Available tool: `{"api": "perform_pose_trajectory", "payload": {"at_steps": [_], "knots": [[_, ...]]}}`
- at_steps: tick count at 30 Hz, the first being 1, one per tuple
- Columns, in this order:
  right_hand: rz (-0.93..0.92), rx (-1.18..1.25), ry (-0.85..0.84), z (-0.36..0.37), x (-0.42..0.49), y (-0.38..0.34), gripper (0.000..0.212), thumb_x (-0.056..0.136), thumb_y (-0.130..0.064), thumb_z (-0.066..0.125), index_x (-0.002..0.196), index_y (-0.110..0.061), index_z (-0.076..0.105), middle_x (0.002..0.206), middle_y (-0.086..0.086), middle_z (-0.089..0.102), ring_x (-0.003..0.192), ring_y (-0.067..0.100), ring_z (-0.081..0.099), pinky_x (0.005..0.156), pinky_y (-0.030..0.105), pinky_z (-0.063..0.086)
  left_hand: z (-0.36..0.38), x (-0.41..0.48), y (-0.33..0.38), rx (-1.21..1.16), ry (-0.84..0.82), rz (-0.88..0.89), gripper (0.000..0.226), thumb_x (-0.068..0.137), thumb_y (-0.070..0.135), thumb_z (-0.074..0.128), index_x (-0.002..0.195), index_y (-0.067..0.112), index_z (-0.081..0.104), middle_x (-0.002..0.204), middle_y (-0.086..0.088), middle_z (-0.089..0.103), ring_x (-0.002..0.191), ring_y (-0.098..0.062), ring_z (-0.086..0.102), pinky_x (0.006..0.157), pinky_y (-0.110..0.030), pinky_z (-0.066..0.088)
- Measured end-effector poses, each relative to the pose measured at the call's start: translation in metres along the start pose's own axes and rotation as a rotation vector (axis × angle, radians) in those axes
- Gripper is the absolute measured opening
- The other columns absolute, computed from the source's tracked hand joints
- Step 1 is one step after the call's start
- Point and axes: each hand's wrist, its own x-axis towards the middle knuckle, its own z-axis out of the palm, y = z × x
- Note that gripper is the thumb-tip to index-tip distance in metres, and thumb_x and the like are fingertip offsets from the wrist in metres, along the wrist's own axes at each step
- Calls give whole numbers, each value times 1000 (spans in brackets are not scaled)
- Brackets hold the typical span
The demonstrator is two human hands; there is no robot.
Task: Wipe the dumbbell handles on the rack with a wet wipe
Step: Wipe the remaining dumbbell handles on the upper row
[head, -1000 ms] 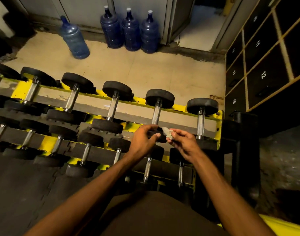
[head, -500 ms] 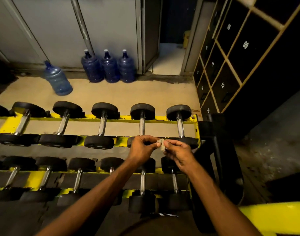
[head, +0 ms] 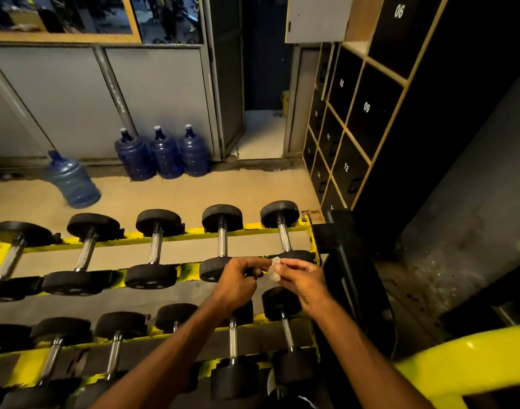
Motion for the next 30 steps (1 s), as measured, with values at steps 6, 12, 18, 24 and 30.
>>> {"api": "perform_pose_trajectory", "payload": {"at_steps": [6, 12, 18, 24, 30], "knots": [[18, 57, 7, -11, 38, -19, 23, 77, 3, 78, 99, -3, 73, 101, 16, 74, 93, 30, 73, 75, 38, 61, 15, 43, 9, -57, 45, 9, 26, 95, -6, 59, 108, 9, 76, 109, -3, 74, 104, -14, 69, 93, -28, 57], [94, -35, 20, -41, 89, -37, 18, 81, -2, 77, 97, -8, 72, 99, 14, 75, 88, 28, 74, 63, 31, 59, 47, 84, 8, -30, 89, -81, 20, 96, 5, 64, 102, 22, 72, 105, 4, 72, 100, -8, 68, 80, -16, 56], [103, -205, 43, -66, 141, -26, 21, 79, -5, 79, 96, -16, 74, 97, 8, 75, 86, 23, 73, 59, 26, 57, 76, 106, -19, 146, 124, -222, 23, 96, 15, 66, 118, 20, 70, 111, 8, 69, 97, -2, 64, 80, -17, 54], [38, -380, 46, -80, 182, -16, 19, 79, -4, 79, 84, -21, 73, 91, 2, 74, 85, 19, 70, 55, 19, 50, 102, 124, -40, 349, 215, -338, 36, 93, 26, 71, 129, 23, 66, 129, 4, 66, 110, -8, 62, 93, -28, 52], [-43, -723, -100, -82, 227, -16, 21, 78, -4, 80, 79, -24, 73, 86, -3, 73, 86, 15, 70, 71, 25, 58, 119, 139, -54, 395, 301, -401, 38, 84, 41, 78, 115, 21, 66, 114, 3, 63, 97, -10, 57, 84, -28, 50]]}}
